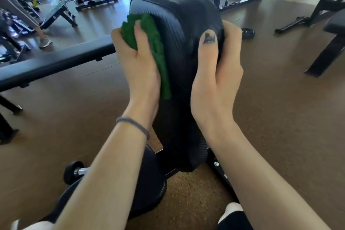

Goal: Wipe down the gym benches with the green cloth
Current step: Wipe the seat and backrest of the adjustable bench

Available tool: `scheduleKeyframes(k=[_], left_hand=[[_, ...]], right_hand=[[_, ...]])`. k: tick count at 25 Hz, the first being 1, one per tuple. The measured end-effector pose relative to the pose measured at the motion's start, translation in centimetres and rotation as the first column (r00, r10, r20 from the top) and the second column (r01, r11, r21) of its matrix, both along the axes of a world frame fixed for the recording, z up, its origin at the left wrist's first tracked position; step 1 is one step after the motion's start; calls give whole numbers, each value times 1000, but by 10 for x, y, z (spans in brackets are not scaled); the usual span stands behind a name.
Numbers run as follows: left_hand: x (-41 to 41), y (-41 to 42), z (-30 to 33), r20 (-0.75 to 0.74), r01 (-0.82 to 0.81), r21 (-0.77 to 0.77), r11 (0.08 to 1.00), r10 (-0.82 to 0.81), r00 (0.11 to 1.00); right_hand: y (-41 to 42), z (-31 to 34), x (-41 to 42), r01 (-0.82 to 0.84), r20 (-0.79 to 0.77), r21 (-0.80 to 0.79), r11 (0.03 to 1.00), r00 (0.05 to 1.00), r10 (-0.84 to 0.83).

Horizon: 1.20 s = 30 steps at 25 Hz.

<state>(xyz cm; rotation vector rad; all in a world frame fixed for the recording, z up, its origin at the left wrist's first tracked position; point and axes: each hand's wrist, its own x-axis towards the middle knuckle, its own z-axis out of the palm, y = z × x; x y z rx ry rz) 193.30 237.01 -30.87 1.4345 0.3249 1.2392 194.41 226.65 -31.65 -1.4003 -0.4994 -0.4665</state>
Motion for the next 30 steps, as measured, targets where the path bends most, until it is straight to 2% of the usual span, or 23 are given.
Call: scheduleKeyframes(k=[2, 5, 6, 7, 10, 11, 12, 15, 17, 19, 22, 25, 27, 30], left_hand=[[-2, -6, 6, -30, -19, 28, 999, 20, 999], [-18, -39, 2, 73, -22, 200, 980, 7, 997], [-14, -31, -3, 95, -21, 209, 978, 1, 995], [-4, -16, -2, 86, -30, 188, 982, 14, 996], [17, 23, 15, -8, -10, -29, 1000, 10, 1000], [15, 22, 13, -12, -30, -38, 999, 30, 999], [9, 10, 13, -7, -29, -23, 999, 29, 1000], [-9, -29, 6, 132, 4, 189, 982, -30, 991], [-2, -22, 13, 177, 11, 254, 967, -57, 982], [19, 9, 27, 174, 18, 164, 986, -47, 984], [44, 60, 14, 40, -51, -64, 997, 54, 998], [51, 88, -54, -116, -59, -275, 960, 28, 993], [39, 82, -99, -256, -100, -340, 935, 10, 967], [6, 47, -146, -350, -115, -423, 899, -45, 936]], right_hand=[[-3, -1, -5, -10, -14, 28, 1000, 1000, 10], [-2, 1, -6, 37, 20, 39, 999, 999, -38], [0, 1, -4, 49, 11, 44, 998, 999, -50], [1, 1, -2, 51, 2, 53, 997, 999, -51], [6, 0, -2, 94, 9, 62, 994, 995, -95], [6, -1, -3, 108, 22, 70, 992, 994, -110], [7, -2, -2, 125, 35, 83, 989, 991, -129], [9, -6, -1, 162, 63, 99, 982, 984, -169], [9, -8, 0, 147, 75, 113, 983, 985, -156], [10, -10, 2, 132, 76, 133, 982, 987, -143], [12, -9, 1, 136, 70, 134, 982, 987, -146], [11, -9, 1, 141, 65, 142, 980, 986, -152], [11, -8, 1, 143, 60, 143, 979, 986, -153], [11, -7, -1, 149, 49, 139, 979, 986, -157]])
